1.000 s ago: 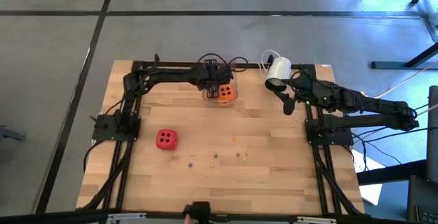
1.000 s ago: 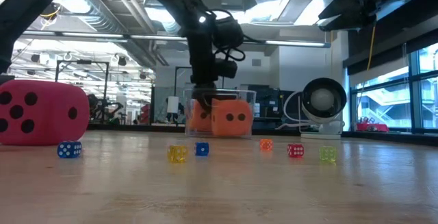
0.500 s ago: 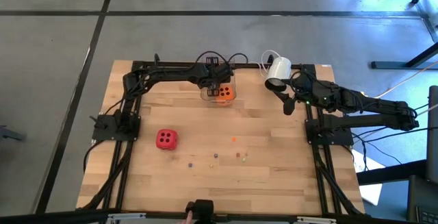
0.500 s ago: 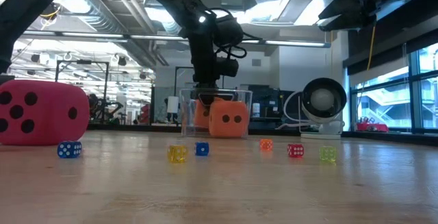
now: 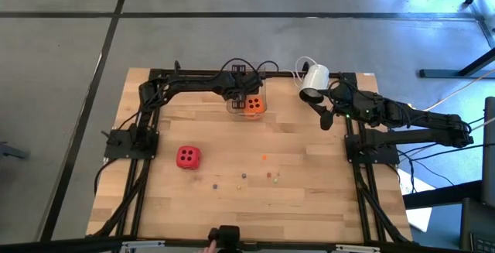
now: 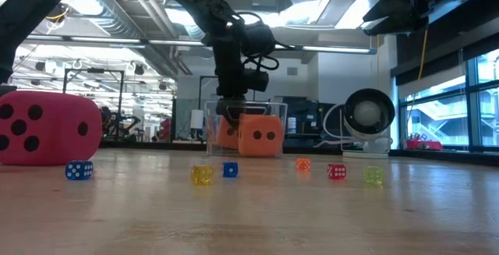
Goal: Pick & Place Dice
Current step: Put the large orange die into the bin
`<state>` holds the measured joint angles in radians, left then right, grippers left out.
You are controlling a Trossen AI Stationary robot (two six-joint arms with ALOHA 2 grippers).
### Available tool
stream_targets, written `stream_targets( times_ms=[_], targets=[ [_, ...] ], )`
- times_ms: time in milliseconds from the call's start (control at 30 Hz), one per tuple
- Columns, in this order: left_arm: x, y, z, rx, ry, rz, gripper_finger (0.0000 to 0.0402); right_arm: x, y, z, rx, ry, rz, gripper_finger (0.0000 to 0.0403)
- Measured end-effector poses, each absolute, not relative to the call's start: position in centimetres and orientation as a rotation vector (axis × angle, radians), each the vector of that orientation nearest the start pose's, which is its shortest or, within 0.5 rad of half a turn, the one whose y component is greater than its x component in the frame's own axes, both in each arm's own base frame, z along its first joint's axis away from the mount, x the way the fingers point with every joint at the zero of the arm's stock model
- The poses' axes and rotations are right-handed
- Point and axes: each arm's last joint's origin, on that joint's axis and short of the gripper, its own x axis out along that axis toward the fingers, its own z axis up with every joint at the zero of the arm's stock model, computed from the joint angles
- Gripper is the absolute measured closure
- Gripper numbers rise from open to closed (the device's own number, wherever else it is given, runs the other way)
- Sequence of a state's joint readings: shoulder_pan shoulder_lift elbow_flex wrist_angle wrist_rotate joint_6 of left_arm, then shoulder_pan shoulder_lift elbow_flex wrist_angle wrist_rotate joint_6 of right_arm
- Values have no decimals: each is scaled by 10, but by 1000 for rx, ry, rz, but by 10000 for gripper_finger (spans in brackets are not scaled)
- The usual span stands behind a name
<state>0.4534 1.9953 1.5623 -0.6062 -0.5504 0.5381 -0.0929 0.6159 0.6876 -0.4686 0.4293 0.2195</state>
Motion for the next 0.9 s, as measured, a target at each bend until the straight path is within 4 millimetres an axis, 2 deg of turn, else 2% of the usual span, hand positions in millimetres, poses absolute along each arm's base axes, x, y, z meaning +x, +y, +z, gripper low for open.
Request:
stream_targets(
  times_ms=[300, 633, 900],
  targets=[
    [374, 199, 216, 476, 1292, 599, 174, 130, -24, 297, 145, 338, -553, 101],
    [374, 198, 215, 455, 1281, 584, 137, 130, -24, 297, 145, 337, -553, 100],
    [372, 196, 214, 434, 1305, 583, 132, 130, -24, 297, 145, 338, -553, 101]
  ],
)
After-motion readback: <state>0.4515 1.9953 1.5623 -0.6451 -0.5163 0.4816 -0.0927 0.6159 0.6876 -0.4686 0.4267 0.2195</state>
